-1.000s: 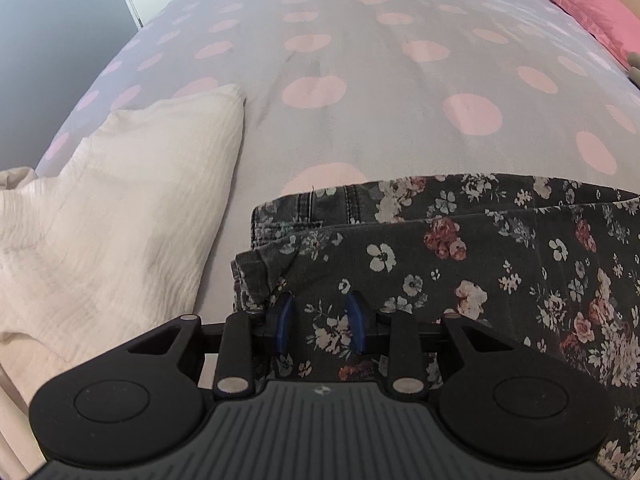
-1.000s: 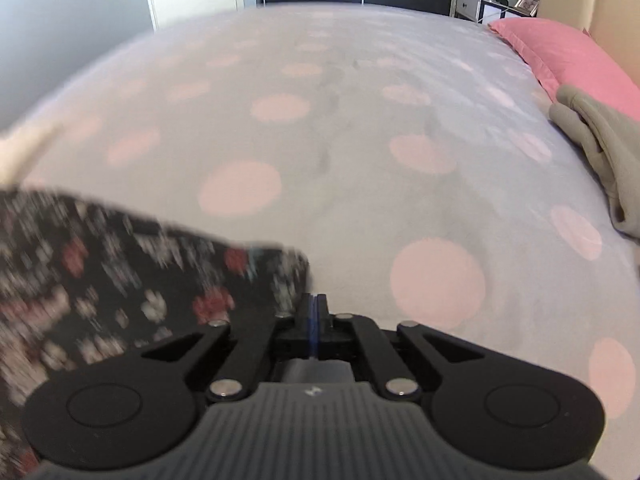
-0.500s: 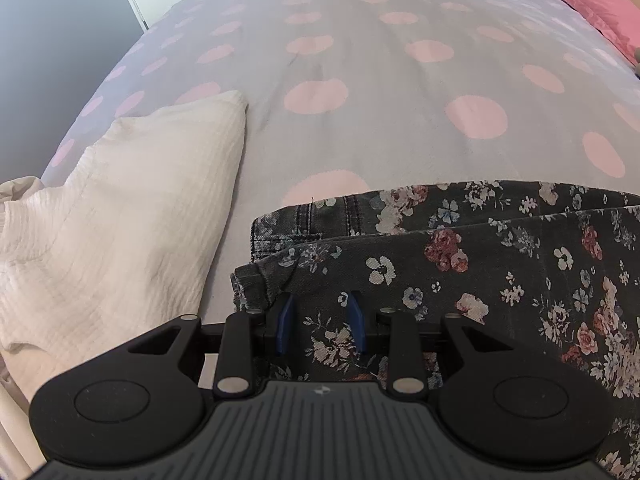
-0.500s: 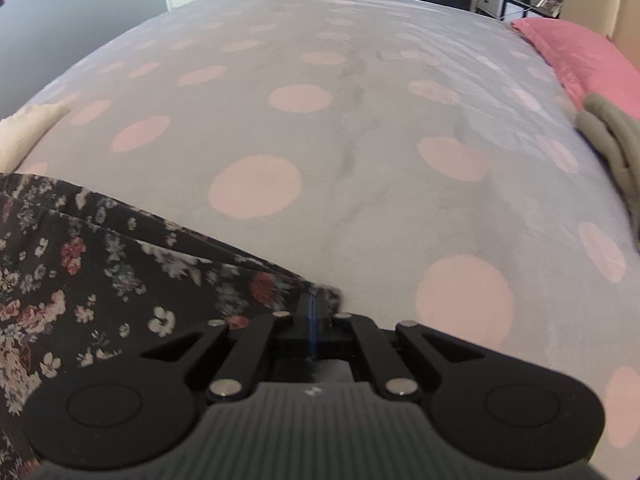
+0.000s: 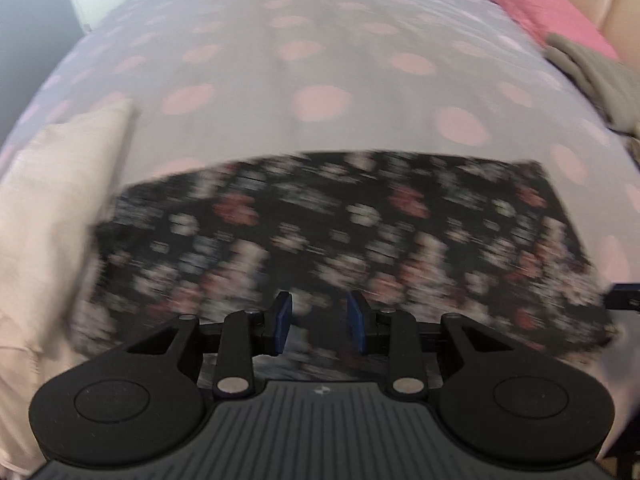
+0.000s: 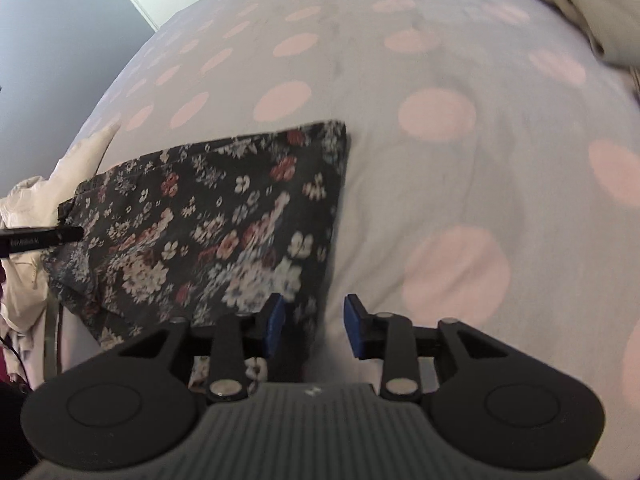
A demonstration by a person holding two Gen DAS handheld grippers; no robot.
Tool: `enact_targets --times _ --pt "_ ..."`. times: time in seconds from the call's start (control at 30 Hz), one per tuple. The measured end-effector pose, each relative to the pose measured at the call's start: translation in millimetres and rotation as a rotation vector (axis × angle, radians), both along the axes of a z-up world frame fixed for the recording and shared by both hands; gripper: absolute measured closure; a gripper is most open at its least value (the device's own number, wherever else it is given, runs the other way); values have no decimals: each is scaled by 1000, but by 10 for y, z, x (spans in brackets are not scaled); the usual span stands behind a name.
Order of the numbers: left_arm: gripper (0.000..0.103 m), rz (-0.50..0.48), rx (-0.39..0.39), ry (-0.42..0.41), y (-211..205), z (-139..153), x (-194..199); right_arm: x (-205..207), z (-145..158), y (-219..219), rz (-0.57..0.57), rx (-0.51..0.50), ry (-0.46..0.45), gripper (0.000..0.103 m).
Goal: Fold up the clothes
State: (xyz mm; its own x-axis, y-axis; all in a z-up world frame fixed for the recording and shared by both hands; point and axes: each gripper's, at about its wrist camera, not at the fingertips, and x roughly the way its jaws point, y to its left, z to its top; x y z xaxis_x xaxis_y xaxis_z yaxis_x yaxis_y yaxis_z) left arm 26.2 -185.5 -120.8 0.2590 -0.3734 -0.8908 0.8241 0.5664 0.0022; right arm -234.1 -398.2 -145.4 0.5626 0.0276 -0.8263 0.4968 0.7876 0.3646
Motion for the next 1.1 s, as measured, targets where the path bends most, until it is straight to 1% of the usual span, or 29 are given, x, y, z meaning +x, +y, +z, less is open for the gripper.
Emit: enact_targets --times 0.1,0.17,0.27,0.33,0.5,0.63,0.67,0.7,0.73,0.87,0.93,1.0,1.03,1.07,1.1 --pt "75 -39 -30 53 -201 -39 -352 7 -55 34 9 -10 9 66" --pt "75 -63 -50 90 -339 -64 -576 7 -126 12 3 6 31 67" --pt "75 -73 -68 154 -579 -97 -791 -8 -216 -3 -2 22 47 67" --pt "75 -76 -72 186 -735 -118 -919 -7 -180 12 10 13 48 67" --pt "75 -97 -51 224 -1064 -197 -1203 -58 -53 61 100 6 63 67" --pt "75 -95 -28 264 -1218 -295 -1347 -100 -110 131 149 60 57 68" --pt "75 -98 -18 266 -1249 -318 -1380 -104 -128 152 161 76 57 74" --pt "75 -100 -7 267 -1280 -341 -1413 -111 -125 177 169 67 52 81" --pt "75 -102 2 267 -1308 -362 -1443 -118 -120 203 177 55 47 83" --pt "75 -106 21 259 -1391 -415 -1511 -125 -64 238 182 35 12 97" --pt "74 -112 39 256 -1446 -433 -1536 -129 -24 233 180 45 -18 99" --pt "71 -124 69 243 -1510 -466 -1571 -129 27 223 178 62 -54 101" --pt "71 -132 84 234 -1541 -486 -1591 -120 37 221 180 77 -65 101" --pt "72 -137 96 225 -1561 -502 -1604 -111 45 219 181 92 -76 103" --pt "72 -143 107 216 -1579 -516 -1619 -105 40 218 180 97 -72 103"
